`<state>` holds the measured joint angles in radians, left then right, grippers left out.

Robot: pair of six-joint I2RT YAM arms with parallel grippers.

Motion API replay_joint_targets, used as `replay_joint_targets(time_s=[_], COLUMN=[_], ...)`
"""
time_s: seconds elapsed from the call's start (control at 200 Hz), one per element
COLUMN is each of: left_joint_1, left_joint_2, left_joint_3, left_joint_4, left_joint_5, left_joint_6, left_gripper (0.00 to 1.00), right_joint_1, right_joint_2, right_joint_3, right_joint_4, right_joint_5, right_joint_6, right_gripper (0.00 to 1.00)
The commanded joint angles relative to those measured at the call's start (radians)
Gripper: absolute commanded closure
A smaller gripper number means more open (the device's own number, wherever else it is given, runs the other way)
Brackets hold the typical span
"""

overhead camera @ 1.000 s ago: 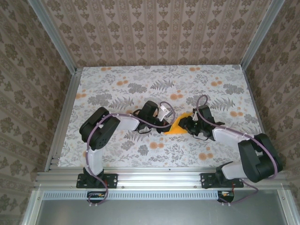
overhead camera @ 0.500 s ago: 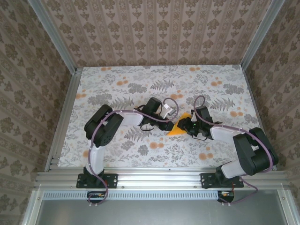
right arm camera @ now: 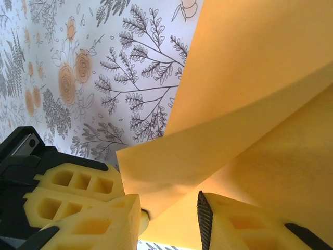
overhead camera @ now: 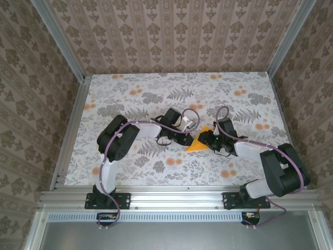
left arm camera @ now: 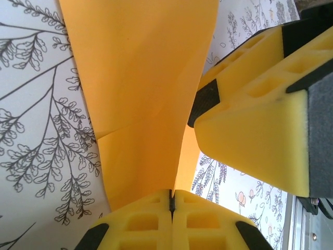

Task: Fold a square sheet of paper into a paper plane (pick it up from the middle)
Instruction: Fourth fold the wing at the center of the table.

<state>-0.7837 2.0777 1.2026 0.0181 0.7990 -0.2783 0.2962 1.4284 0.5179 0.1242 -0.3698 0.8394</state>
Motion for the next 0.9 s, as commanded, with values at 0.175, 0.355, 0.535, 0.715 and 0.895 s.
replay_joint_targets(time_s=[0.175, 0.355, 0.535, 0.715, 0.895], left_joint_1=[0.005, 0.005, 0.004, 0.005, 0.004], left_joint_2=[0.032, 0.045, 0.044, 0.019, -0.014], left_joint_3=[0.052, 0.072, 0.081, 0.084, 0.074], left_joint_4=[-0.078, -0.110, -0.122, -0.129, -0.144], left_joint_5=[-0.018, -0.030, -0.024, -0.017, -0.033], left_joint_6=[-0.036, -0.033, -0.031, -0.032, -0.030], left_gripper=[1.00, 0.99, 0.95, 0.88, 0.80], right_joint_1=[-0.006, -0.006, -0.006, -0.006, -0.006], right_joint_2=[0.055, 0.082, 0.100, 0.132, 0.177], right_joint_3=[0.046, 0.063, 0.088, 0.118, 0.146], right_joint_4=[-0.065, -0.092, -0.173, -0.267, -0.313], right_joint_5=[0.045, 0.064, 0.121, 0.183, 0.205], right_joint_6=[-0.022, -0.011, 0.002, 0.031, 0.061], right_gripper=[0.59, 0.53, 0.52, 0.54, 0.56])
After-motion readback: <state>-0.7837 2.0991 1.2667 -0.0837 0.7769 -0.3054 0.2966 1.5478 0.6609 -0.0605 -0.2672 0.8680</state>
